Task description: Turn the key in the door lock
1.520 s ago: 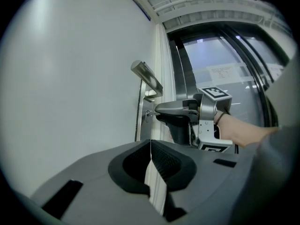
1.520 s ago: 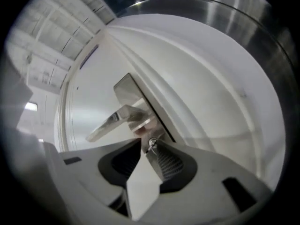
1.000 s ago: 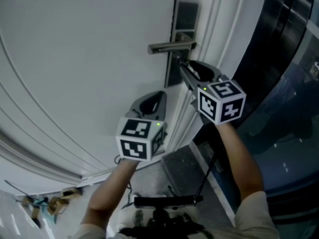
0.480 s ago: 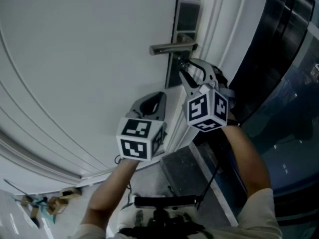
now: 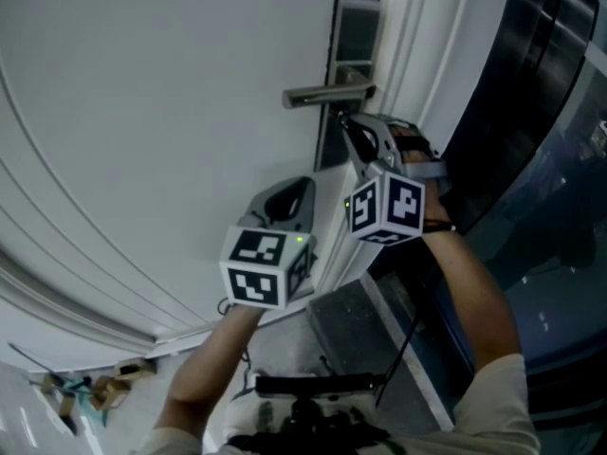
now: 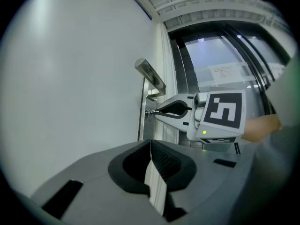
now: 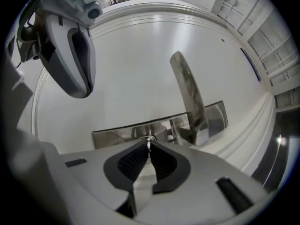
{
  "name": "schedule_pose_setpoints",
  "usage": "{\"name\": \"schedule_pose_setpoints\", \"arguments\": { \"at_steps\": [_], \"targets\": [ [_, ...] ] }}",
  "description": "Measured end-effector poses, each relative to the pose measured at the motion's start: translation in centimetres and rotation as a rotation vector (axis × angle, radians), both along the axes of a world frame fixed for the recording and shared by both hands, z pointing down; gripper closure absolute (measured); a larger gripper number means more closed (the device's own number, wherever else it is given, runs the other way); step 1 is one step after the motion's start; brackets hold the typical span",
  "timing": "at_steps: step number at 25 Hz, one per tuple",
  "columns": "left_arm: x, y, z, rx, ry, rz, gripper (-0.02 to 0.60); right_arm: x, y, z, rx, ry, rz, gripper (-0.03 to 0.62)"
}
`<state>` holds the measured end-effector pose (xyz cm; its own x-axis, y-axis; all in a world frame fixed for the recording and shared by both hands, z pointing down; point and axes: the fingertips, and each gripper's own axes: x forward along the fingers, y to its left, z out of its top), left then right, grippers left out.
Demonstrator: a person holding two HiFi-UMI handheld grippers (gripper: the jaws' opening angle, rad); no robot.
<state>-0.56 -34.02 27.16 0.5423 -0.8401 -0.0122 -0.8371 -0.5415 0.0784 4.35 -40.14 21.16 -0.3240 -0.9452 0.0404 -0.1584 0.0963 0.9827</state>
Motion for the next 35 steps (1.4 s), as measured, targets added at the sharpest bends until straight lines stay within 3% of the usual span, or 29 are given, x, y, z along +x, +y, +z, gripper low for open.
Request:
{"name": "schedule_pose_setpoints", "arguments": {
  "at_steps": [3,8,14,22,35],
  "targets": [
    [0.0,0.0,0.1,-0.001,0.002,0.0,0.565,0.0,0.0,-0.2,-0.055,-0.103,-0.008,0.576],
    [0.3,0.0,0.1,-0.002,0.0,0.008,0.565,0.3,-0.2,-0.6,-0.222,-0.416,-0.039,0.576],
    [0.2,0.0,0.4,-0.007,-0.002,0.006,0.565,0.4,-0.1,-1.1,-0.368,-0.669,-0.075,0.574],
    [0.1,0.1,0.3,-0.005,-0.003,0.006,0.565,1.1,-0.4,-1.6,-0.622,-1.11,-0.146,0.565],
    [0.3,0.5,0.3,-0.006,0.001,0.01,0.565,1.8,-0.7,-1.6,-0.911,-1.714,-0.268,0.554]
  ]
}}
